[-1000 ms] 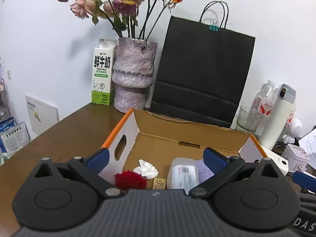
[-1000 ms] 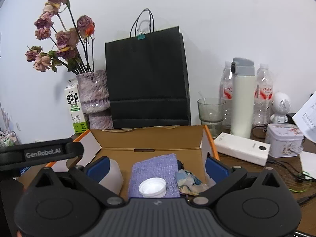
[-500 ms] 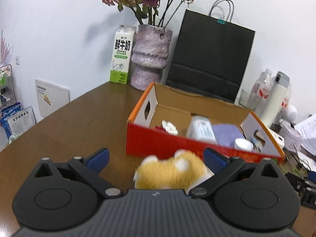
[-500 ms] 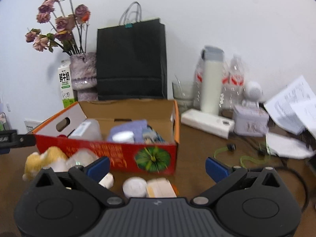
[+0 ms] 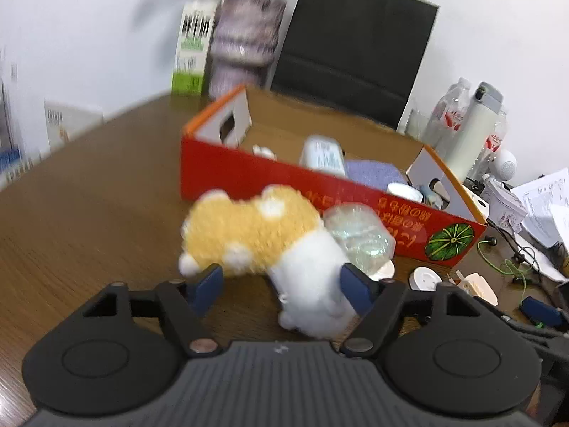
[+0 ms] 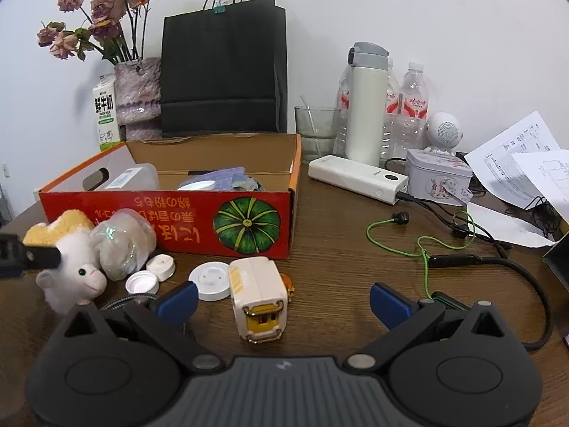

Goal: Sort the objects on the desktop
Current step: 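Grasp the yellow-and-white plush toy with the left gripper while the right grasps the plug adapter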

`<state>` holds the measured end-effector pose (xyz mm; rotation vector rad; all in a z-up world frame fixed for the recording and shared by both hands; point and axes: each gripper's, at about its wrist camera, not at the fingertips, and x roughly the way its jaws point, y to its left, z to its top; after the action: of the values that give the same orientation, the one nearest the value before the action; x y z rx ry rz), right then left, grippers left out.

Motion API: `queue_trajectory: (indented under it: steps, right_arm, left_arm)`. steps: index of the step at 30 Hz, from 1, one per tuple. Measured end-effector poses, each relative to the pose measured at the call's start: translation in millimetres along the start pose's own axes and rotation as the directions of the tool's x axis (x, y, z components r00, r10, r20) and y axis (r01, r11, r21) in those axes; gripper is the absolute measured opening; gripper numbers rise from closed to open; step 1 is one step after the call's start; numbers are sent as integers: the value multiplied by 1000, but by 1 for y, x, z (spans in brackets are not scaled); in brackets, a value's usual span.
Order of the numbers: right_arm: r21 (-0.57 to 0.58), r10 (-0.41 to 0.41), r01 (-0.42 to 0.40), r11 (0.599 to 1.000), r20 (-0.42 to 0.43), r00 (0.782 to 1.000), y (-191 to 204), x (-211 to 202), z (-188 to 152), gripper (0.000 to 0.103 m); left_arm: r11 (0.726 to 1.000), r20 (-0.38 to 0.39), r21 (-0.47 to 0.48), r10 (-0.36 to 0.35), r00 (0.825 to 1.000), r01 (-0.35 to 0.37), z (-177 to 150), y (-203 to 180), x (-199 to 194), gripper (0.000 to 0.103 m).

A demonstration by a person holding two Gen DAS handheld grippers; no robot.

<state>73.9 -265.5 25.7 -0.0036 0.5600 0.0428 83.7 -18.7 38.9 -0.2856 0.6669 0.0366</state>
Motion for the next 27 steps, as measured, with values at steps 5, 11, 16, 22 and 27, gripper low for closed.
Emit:
queue_trajectory:
  steps: [5,11,16,22,27]
  right_arm:
    - [-19,-15,16,1000,18,1000,4,9,2,95]
    - [12,-4,4,1000,4,1000,1,20,6,89]
    - [44,20,-18,999,-39,999,-2,31,6,63]
    - [42,74,-71,997,-74,994,1,34,0,31]
    - [103,84,-78,992,-51,995,-6,23,-5,31]
  left_arm:
    - [998,-1,-59,11,1000,-11,2,-3,9,72]
    - [997,-13,-71,42,999,-43,2,-13,17,73]
    - [995,-45,-95,31,998,-35,0,-6,27,65]
    - [997,-34,-79,-15,999,12,-3,7,23,49]
    - [996,-9,-82,-34,999,33,-5,20,17,46]
